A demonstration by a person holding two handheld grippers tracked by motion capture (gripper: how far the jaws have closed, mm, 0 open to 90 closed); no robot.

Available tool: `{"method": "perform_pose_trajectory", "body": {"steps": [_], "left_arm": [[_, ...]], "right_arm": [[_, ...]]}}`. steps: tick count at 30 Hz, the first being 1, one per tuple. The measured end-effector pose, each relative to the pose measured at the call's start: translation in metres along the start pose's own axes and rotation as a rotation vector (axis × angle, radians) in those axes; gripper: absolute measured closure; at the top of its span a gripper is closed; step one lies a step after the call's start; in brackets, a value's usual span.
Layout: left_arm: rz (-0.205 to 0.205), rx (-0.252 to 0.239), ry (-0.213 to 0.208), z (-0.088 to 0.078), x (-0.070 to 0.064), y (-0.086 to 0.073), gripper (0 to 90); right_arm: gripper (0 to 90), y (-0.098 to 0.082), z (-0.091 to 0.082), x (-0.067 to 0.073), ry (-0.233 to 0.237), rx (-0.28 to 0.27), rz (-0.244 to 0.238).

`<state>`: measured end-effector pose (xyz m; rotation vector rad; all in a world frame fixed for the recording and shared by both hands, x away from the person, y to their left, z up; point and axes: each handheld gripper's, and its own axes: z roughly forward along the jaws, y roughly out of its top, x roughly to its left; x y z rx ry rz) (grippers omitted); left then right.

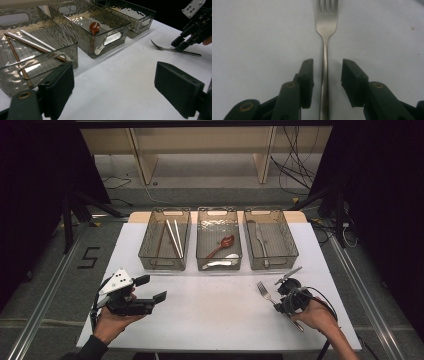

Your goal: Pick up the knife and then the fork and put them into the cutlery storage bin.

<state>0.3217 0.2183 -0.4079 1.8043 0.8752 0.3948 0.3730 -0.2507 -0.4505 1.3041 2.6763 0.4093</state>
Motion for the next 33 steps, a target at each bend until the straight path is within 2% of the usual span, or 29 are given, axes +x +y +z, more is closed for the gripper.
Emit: {"method": "perform_pose_trajectory", "body": {"steps": [6,14,18,22,27,33], "left_arm": [[0.002,0.001,-0.001,0.0,0.0,0.0,15.8],[0.001,0.004,-0.001,0.0,0.0,0.0,15.8],[0.001,0.002,-0.001,0.001,0.0,0.0,15.8],[0.0,0.002,-0.001,0.0,0.0,0.0,15.8],[0.003,0.003,0.0,0.0,0.0,0.0,15.8],[-0.003,0.0,0.002,0.0,0.001,0.001,15.8]], "right_arm": [[70.5,0.003,0.004,-0.002,0.001,0.044,0.001],[82.9,0.006,0.005,0.003,-0.001,0.082,-0.03],[84.3,0.008,0.006,0.002,0.007,0.096,-0.019],[85.1,0.01,0.006,0.002,0.003,0.109,-0.03],[85.4,0.011,0.006,0.003,-0.001,0.109,-0.055],[85.6,0.011,0.001,0.002,0.006,0.058,-0.054]]}}
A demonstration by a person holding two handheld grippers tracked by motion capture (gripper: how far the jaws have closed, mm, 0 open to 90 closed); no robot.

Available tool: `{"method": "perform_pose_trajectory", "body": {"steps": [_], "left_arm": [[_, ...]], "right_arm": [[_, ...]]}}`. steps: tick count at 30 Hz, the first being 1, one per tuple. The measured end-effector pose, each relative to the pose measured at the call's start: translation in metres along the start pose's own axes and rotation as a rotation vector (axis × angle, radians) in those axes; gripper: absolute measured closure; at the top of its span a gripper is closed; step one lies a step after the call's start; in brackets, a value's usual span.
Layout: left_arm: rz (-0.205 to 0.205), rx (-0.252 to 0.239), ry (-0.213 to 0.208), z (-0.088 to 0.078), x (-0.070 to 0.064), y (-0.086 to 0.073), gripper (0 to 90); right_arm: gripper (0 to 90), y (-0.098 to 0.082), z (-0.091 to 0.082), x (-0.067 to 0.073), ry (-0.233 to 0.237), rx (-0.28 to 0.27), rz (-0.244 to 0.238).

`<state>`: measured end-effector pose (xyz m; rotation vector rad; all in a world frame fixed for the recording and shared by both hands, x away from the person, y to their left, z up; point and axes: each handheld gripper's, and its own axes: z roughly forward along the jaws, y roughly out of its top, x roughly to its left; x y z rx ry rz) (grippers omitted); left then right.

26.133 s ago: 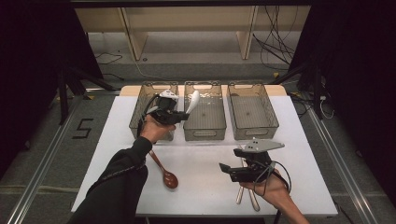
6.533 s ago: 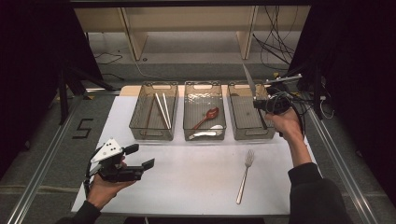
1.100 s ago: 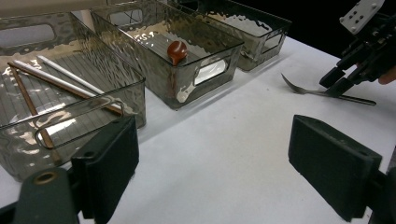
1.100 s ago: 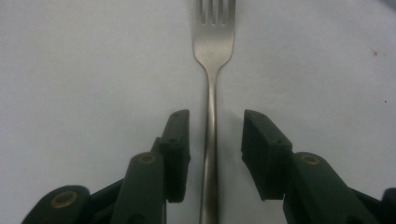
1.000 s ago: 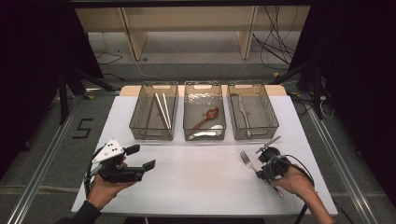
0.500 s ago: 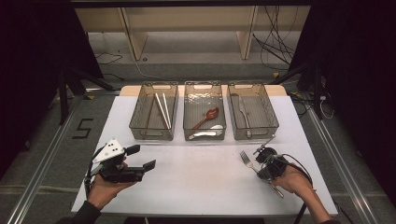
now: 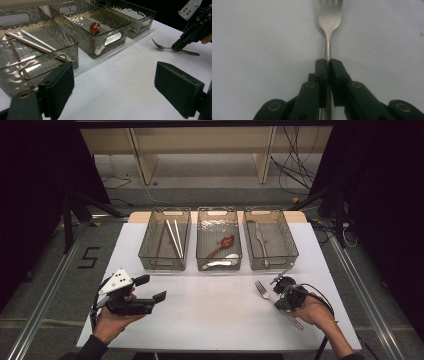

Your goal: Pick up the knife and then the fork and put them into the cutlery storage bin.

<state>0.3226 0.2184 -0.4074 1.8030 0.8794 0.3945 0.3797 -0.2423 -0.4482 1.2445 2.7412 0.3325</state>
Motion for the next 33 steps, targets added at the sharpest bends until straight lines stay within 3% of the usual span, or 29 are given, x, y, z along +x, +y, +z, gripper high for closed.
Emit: {"method": "perform_pose_trajectory", "body": {"steps": [10,15,24,33], "left_arm": [[-0.001,0.002,0.0,0.003,0.0,0.002,15.8],[0.008,0.008,-0.003,0.003,-0.001,0.001,15.8],[0.008,0.0,-0.001,0.002,-0.001,0.001,15.8],[0.007,0.001,0.002,0.002,-0.001,0.001,15.8]], "right_arm": [[85.6,-0.004,-0.011,-0.01,0.022,-0.102,0.025],[85.5,-0.003,-0.023,-0.01,0.022,-0.213,0.049],[85.5,0.002,-0.041,-0.013,0.042,-0.353,0.075],[85.6,0.014,-0.059,-0.021,-0.001,-0.464,0.104]]}}
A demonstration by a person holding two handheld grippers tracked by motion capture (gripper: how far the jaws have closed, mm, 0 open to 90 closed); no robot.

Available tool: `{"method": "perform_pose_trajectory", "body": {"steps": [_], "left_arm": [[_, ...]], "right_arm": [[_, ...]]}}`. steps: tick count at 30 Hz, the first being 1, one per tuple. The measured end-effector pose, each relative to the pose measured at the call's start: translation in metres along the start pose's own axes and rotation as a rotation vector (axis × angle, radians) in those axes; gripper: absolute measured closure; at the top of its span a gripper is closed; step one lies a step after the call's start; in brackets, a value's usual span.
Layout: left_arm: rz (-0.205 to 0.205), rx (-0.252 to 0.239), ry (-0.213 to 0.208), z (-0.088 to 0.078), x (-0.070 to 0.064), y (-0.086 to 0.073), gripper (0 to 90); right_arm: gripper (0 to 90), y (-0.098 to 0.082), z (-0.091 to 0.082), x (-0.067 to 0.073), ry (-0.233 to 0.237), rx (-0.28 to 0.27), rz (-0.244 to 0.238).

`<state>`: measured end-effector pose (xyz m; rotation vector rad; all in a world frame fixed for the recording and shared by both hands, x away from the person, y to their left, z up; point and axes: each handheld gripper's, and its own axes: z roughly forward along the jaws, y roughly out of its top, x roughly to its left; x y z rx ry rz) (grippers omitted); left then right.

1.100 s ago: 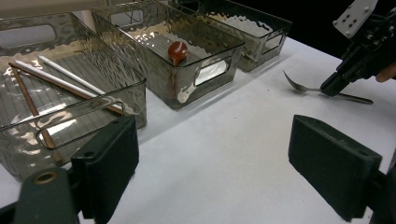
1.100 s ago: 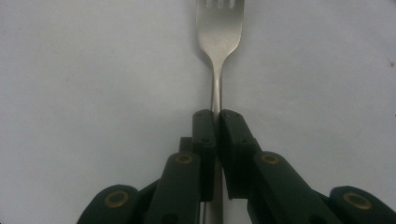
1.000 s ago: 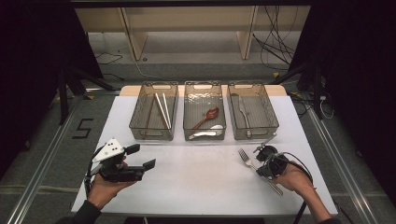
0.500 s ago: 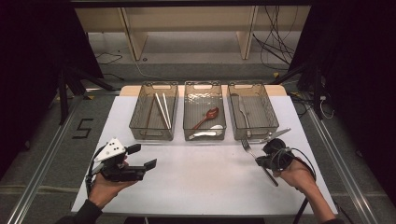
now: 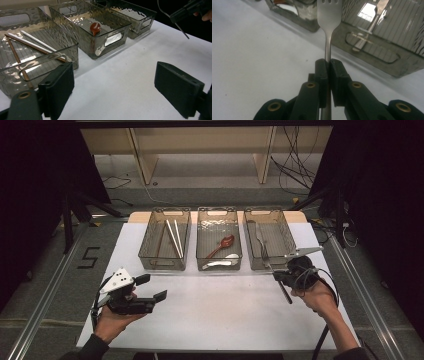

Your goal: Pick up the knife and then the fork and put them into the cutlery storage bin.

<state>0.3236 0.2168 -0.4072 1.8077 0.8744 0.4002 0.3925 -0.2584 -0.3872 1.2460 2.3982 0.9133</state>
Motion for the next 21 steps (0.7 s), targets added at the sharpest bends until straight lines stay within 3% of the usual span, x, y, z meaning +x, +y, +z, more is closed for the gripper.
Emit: {"method": "perform_pose_trajectory", "body": {"steps": [10,21], "left_arm": [[-0.004,-0.001,0.002,0.0,0.001,0.0,15.8],[-0.009,-0.006,0.003,-0.001,0.001,-0.001,15.8]], "right_arm": [[85.5,0.026,-0.004,-0.014,-0.052,-0.082,0.044],[85.5,0.073,-0.002,-0.038,-0.114,-0.166,0.116]]}}
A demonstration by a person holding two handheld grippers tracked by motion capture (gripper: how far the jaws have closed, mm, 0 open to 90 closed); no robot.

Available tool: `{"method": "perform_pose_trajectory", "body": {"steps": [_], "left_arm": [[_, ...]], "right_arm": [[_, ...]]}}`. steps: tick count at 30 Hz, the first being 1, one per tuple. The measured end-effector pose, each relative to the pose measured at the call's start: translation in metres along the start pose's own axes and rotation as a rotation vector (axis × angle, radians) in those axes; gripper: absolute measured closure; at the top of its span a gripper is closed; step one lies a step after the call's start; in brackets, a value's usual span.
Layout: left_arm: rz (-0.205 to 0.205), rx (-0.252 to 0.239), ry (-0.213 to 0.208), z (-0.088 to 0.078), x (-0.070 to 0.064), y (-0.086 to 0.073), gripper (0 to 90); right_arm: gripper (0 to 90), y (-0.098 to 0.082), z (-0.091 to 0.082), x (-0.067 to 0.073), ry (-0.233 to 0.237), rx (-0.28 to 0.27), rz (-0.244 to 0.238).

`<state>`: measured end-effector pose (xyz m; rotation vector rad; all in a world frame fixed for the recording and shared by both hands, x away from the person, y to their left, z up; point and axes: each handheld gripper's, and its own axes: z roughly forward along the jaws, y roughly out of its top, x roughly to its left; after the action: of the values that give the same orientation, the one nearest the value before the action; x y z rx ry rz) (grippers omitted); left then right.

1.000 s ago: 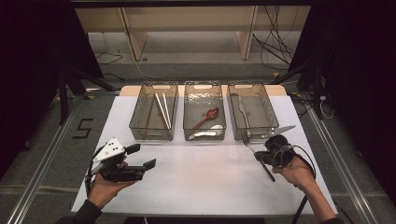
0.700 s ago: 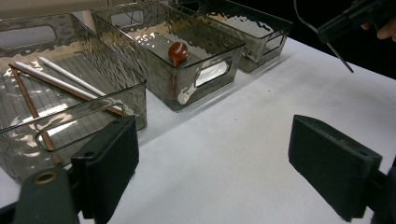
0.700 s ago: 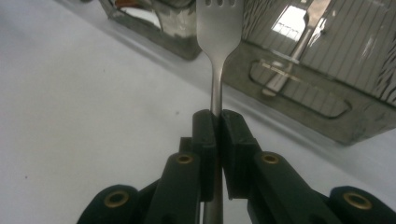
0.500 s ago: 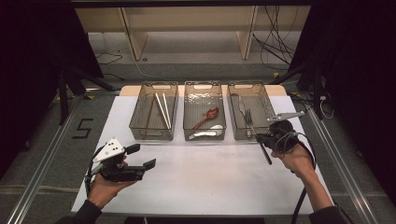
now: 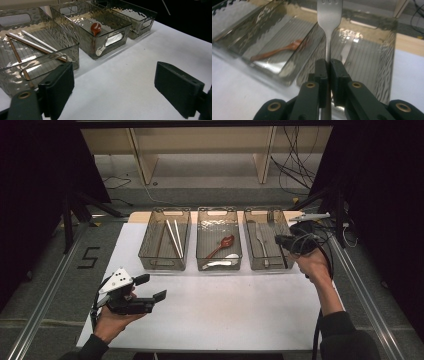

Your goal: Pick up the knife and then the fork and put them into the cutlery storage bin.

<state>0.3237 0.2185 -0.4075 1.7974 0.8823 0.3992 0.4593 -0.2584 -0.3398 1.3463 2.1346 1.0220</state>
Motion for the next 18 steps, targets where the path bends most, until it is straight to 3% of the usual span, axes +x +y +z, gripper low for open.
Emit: {"method": "perform_pose_trajectory", "body": {"steps": [15,18], "left_arm": [[0.003,-0.004,-0.007,0.0,0.0,0.001,15.8],[0.004,-0.006,-0.008,0.0,0.0,0.001,15.8]], "right_arm": [[85.4,0.034,0.038,-0.016,-0.076,0.003,0.081],[85.3,0.036,0.046,-0.017,-0.11,0.019,0.066]]}}
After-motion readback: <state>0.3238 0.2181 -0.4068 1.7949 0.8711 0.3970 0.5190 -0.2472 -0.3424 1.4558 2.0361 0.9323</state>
